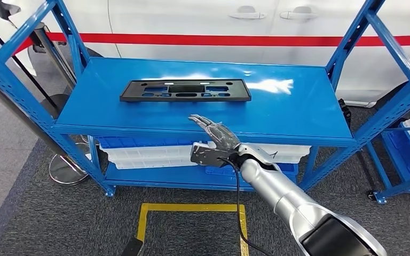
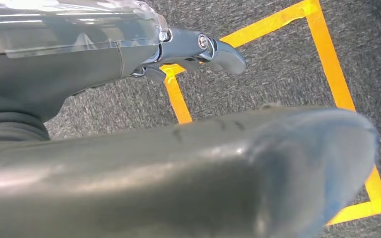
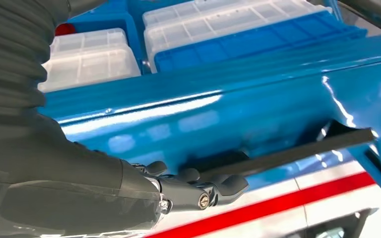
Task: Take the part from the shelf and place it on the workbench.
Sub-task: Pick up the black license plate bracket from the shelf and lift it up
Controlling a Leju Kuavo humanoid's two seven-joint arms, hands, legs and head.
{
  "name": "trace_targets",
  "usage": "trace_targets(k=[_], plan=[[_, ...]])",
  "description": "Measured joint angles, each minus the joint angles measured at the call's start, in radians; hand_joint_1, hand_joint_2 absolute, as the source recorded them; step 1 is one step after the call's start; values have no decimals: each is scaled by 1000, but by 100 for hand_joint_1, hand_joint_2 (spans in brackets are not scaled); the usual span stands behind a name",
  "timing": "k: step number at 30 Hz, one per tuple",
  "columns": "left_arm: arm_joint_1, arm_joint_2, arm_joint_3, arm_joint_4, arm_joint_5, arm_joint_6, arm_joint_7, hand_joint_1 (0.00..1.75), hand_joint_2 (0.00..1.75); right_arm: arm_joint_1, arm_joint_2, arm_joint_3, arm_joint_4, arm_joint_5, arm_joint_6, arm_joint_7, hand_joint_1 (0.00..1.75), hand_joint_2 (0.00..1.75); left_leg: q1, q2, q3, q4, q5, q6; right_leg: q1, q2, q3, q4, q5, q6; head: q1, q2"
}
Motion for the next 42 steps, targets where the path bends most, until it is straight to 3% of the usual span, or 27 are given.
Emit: trace_targets(k=[3,5,7,9,11,12,13,15,16,17,19,20,21,23,25,26,28,29,30,31,33,35,36,39,40,42], plan=[[5,-1,0,0,0,-1,0,0,0,0,2,4,6,-5,3,4,0,175,0,-3,42,-2,-35,-8,12,1,29,-171,141,-21,0,0],[5,-3,0,0,0,-1,0,0,0,-1,4,8,11,-10,6,6,0,175,6,-3,55,-12,-52,-19,23,2,52,-250,166,-34,0,0],[5,-4,0,0,0,-2,-1,0,0,-3,8,14,15,-14,8,7,0,175,10,-1,68,-22,-53,-31,27,3,73,-277,145,-42,0,0],[4,-3,0,0,0,-1,-2,0,0,-7,10,16,15,-17,8,7,0,175,8,2,63,16,-34,-39,20,4,105,-301,133,-48,-1,0],[4,-2,0,0,0,0,-3,0,0,-4,12,20,19,-22,10,8,0,175,11,4,-1,126,-22,-46,9,3,148,-329,122,-47,-2,0],[6,-1,0,0,0,0,-3,0,0,2,11,22,22,-24,11,9,0,175,14,5,-45,186,-40,-51,5,2,170,-341,115,-45,-2,0],[9,-1,0,0,0,1,-3,0,0,8,11,25,25,-26,12,10,0,175,19,5,-86,227,-76,-57,1,2,192,-350,106,-42,-2,0],[15,0,0,0,0,1,-3,0,0,18,10,27,31,-28,13,11,0,175,31,7,-145,235,-143,-76,-10,4,230,-359,83,-33,-2,0],[17,0,0,0,0,1,-2,0,0,19,10,28,33,-29,13,11,0,175,38,8,-161,203,-140,-86,-15,6,246,-360,70,-27,-2,0],[19,0,0,1,-1,1,-2,0,0,19,10,30,36,-31,15,11,0,175,48,10,-169,149,-93,-96,-20,7,262,-359,57,-20,-2,0],[23,0,-1,2,-2,1,-1,0,0,22,11,35,42,-32,17,12,0,175,63,19,-179,38,68,-107,-23,11,283,-348,29,-4,-2,0],[24,-1,-1,3,-4,1,-1,0,0,23,11,38,44,-32,18,12,0,175,66,21,-183,10,130,-105,-23,12,288,-341,15,6,-1,0],[25,-1,-2,4,-6,1,-1,0,0,23,12,39,46,-32,18,13,0,175,64,22,-188,5,157,-98,-23,13,289,-335,5,15,-1,0],[20,-1,-2,4,-8,0,-1,0,0,19,15,40,47,-33,17,13,0,175,58,17,-190,22,149,-79,-29,12,292,-331,-12,31,0,0],[14,0,-2,4,-9,0,-3,0,0,13,18,41,47,-35,16,12,0,175,54,15,-182,24,139,-63,-34,8,275,-286,-40,36,0,0],[11,1,-2,4,-9,0,-3,0,0,11,19,41,47,-36,16,11,0,175,52,14,-177,23,135,-55,-33,6,247,-231,-65,35,0,0],[8,1,-2,4,-9,-1,-3,0,0,11,18,41,49,-41,16,10,0,175,43,12,-171,23,127,-44,-25,4,156,-83,-114,28,0,0],[9,1,-2,4,-10,-2,-3,0,0,12,18,41,50,-46,16,8,0,175,37,10,-167,23,123,-39,-20,4,115,-28,-120,23,0,0],[10,1,-2,4,-10,-2,-3,0,0,13,18,41,52,-50,16,5,0,175,30,8,-162,23,119,-35,-13,4,90,-9,-106,15,0,0],[11,1,-2,4,-10,-3,-3,0,0,14,17,41,55,-55,16,2,0,175,23,5,-155,23,115,-31,-4,4,84,-29,-72,2,0,0],[11,0,-2,4,-10,-4,-2,0,0,11,17,42,57,-63,19,-2,0,175,11,0,-143,21,108,-26,19,5,116,-154,20,-36,0,0],[10,-4,-2,4,-11,-7,-2,0,0,7,18,42,59,-82,29,-8,0,175,5,-2,-139,21,104,-26,36,4,151,-255,67,-69,0,0],[10,-5,-2,4,-10,-8,-1,0,0,3,18,42,59,-95,37,-11,0,175,4,-2,-139,22,103,-27,39,4,159,-276,70,-71,0,0],[11,-4,-2,4,-10,-10,0,0,0,-16,18,41,44,-139,64,-12,0,175,5,0,-142,25,100,-27,36,6,164,-289,71,-42,0,0],[10,-3,-2,4,-10,-10,0,0,0,-25,17,41,30,-151,74,-6,0,175,5,1,-142,25,100,-27,35,6,164,-289,71,-37,0,0],[10,1,-2,4,-9,-10,0,0,0,-46,15,39,-7,-168,95,17,0,175,5,2,-141,25,99,-28,35,7,163,-289,70,-37,0,0]])
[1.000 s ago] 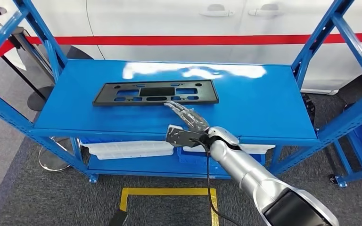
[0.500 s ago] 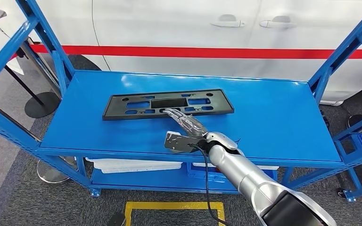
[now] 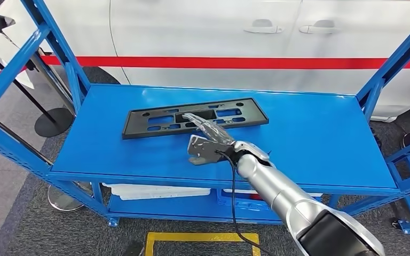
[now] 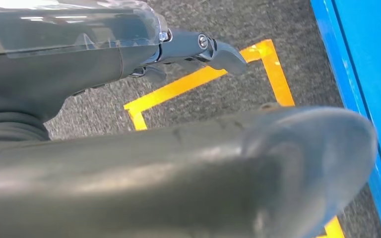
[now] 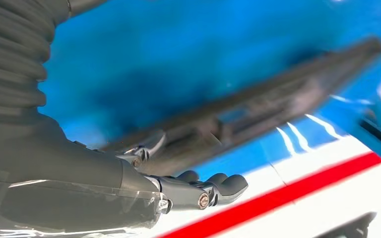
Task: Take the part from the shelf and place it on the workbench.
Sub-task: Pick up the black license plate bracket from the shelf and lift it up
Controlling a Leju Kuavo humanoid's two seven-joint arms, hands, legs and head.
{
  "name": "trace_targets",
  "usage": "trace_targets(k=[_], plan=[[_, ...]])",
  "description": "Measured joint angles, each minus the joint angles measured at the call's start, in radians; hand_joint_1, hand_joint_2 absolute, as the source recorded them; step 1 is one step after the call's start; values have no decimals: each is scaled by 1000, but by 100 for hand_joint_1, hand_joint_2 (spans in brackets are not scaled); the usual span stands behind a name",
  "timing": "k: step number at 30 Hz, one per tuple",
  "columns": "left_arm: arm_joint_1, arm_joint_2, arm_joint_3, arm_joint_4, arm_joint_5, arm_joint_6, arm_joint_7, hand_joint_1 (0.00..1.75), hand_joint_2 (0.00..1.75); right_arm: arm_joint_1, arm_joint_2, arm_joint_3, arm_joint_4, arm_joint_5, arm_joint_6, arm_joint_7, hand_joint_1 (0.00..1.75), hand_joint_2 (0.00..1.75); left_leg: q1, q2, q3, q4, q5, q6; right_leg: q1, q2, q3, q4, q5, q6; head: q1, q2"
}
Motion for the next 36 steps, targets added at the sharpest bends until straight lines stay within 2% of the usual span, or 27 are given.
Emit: trace_targets(k=[8,17,25,36], plan=[[1,5,0,0,-1,-8,7,0,0,-92,-16,-36,-134,-63,83,101,0,175,0,0,1,-1,2,-3,0,0,0,2,1,-1,0,0],[0,8,0,0,-1,-14,10,0,0,-149,-33,-75,-144,-133,124,103,0,175,0,0,1,0,3,-3,0,0,0,2,1,-1,0,0],[-3,9,8,0,21,-29,12,0,0,-93,-16,-46,-49,-207,204,82,0,175,-1,-1,1,0,2,-3,-1,-1,0,2,1,-1,0,0],[0,9,10,0,13,-29,22,0,0,13,9,-17,43,-234,187,58,0,175,-1,-1,1,-1,2,-3,-1,-1,0,2,1,-1,0,0]])
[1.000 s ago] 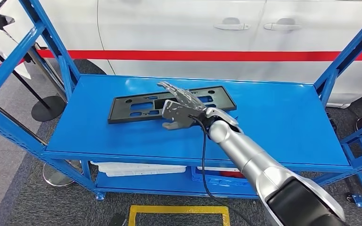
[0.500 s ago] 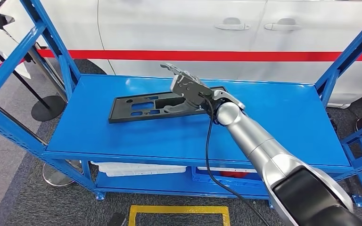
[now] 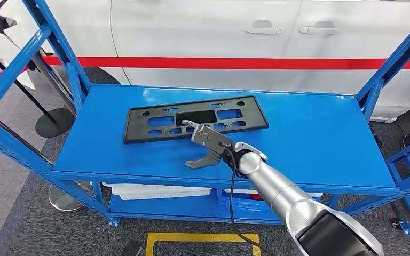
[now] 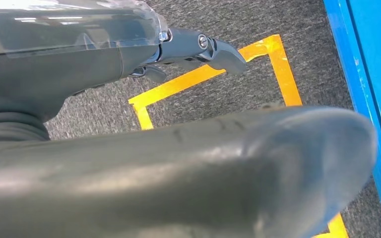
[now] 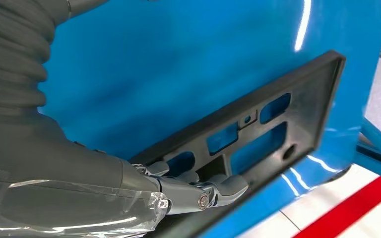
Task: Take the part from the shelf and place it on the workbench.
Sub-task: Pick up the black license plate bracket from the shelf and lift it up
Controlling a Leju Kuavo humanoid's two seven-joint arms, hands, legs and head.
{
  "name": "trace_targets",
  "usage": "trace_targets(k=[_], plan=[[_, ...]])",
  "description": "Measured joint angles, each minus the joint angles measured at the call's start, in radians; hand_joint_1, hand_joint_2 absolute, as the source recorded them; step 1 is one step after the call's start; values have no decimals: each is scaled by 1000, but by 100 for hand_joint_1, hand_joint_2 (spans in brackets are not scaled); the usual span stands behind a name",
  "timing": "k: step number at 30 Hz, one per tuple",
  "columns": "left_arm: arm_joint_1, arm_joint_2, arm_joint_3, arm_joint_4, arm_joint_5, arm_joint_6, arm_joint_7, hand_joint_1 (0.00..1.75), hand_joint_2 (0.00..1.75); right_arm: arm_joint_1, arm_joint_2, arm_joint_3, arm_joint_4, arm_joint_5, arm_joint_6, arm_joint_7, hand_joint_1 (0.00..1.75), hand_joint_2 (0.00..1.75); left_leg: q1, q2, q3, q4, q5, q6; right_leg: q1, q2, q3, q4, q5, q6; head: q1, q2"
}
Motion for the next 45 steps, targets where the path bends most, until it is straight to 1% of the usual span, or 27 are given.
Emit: trace_targets(k=[15,23,30,38,40,41,45], plan=[[-2,0,0,0,-1,-2,12,0,0,1,0,5,24,-7,11,-2,0,175,0,0,0,0,0,0,0,0,0,0,0,0,0,0],[-2,0,0,0,-1,-5,9,0,0,-5,0,5,-6,0,-12,-30,0,175,0,0,0,0,0,0,0,0,0,0,0,0,0,0],[-5,0,0,0,-1,-9,12,0,0,-26,1,5,-60,-2,9,-3,0,175,0,0,0,0,0,0,0,0,0,0,0,0,0,0],[-6,0,0,0,3,-19,16,0,0,-28,4,15,-69,2,15,15,0,175,0,0,0,0,0,0,0,0,0,0,0,0,0,0],[-6,0,1,0,10,-21,16,0,0,-27,4,27,-68,51,-31,7,0,175,0,0,0,0,0,0,0,0,0,0,0,0,0,0],[-6,0,2,0,13,-22,15,0,0,-27,4,39,-67,95,-76,1,0,175,0,0,0,0,0,0,0,0,0,0,0,0,0,0],[-5,0,8,0,17,-22,10,0,0,-23,3,115,-63,354,-337,13,0,175,0,0,0,0,0,0,0,0,0,0,0,0,0,0]])
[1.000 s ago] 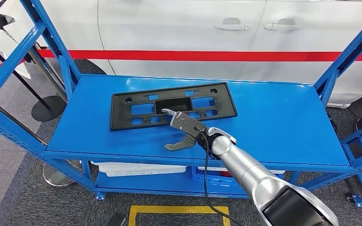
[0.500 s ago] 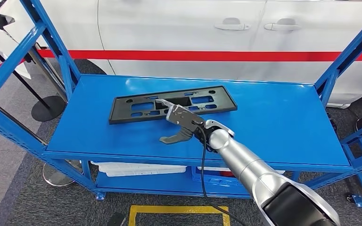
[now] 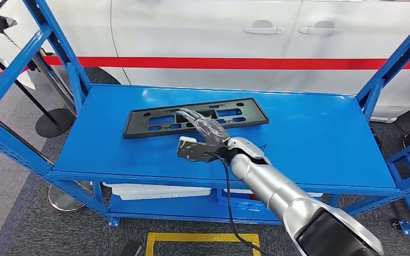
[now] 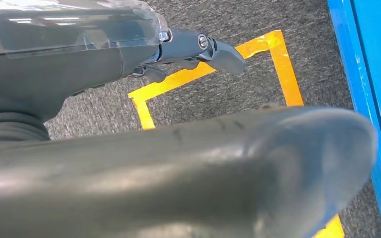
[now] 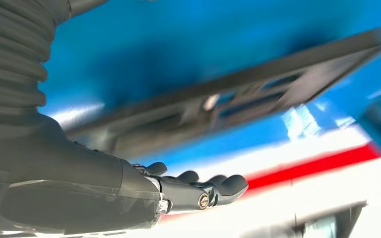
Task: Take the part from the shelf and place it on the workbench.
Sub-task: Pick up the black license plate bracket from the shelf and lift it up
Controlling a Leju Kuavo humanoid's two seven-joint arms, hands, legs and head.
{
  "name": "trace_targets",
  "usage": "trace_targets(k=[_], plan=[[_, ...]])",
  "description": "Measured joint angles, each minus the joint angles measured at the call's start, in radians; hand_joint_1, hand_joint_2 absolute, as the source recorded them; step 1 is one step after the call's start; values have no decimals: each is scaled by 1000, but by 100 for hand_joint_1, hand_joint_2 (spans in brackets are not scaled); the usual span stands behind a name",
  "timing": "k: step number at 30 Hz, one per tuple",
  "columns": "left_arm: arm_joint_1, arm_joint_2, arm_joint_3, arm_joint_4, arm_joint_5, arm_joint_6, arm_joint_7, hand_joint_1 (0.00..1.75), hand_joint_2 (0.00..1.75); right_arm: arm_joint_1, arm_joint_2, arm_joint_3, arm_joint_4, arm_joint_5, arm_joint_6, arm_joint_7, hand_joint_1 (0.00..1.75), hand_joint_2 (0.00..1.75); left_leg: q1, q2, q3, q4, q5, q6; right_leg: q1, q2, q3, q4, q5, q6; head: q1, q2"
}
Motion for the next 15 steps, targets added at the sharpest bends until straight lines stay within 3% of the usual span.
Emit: trace_targets(k=[2,6,15], plan=[[0,0,1,0,-1,-1,1,0,0,6,-1,37,4,83,-75,10,0,175,0,0,0,0,0,0,0,0,0,0,0,0,0,0],[-1,0,1,0,-3,-4,3,0,0,21,-1,65,15,148,-123,14,0,175,0,0,0,0,0,0,0,0,0,0,0,0,0,0],[-1,0,1,0,-9,-9,1,0,0,24,-2,69,26,160,-81,0,0,175,0,0,0,0,0,0,0,0,0,0,0,0,0,0]])
